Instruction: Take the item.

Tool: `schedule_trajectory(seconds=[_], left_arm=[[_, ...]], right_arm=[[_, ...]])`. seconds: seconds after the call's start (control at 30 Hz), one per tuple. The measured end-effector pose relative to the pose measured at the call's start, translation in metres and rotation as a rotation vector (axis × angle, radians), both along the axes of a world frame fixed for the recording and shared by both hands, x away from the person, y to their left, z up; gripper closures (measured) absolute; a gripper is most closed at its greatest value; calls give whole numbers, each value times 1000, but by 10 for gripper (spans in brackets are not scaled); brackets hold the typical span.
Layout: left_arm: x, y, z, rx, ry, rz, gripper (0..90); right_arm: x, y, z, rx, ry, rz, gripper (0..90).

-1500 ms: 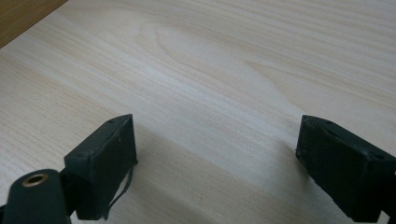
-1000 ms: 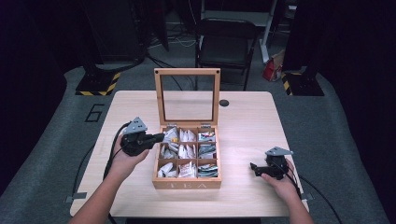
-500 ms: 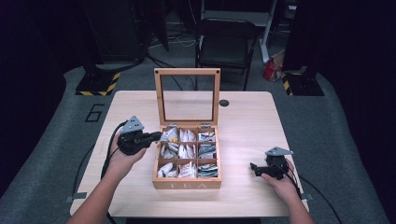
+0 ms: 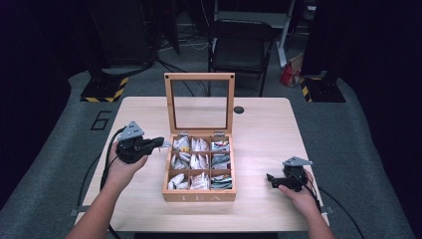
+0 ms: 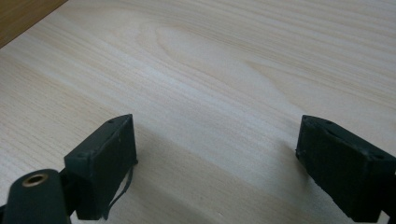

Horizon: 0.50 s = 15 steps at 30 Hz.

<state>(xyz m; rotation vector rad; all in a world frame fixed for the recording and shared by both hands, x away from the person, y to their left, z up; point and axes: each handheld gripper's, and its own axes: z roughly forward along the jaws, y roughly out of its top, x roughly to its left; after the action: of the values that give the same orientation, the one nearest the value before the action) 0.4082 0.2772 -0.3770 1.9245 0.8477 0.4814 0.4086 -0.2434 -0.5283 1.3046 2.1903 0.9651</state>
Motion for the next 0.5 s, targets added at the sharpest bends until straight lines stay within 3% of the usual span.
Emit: schedule_trajectory(seconds=[0.5], left_arm=[[-1, 28, 10, -1, -20, 68, 897]], right_arm=[[0, 0, 0, 0, 0, 0, 115]])
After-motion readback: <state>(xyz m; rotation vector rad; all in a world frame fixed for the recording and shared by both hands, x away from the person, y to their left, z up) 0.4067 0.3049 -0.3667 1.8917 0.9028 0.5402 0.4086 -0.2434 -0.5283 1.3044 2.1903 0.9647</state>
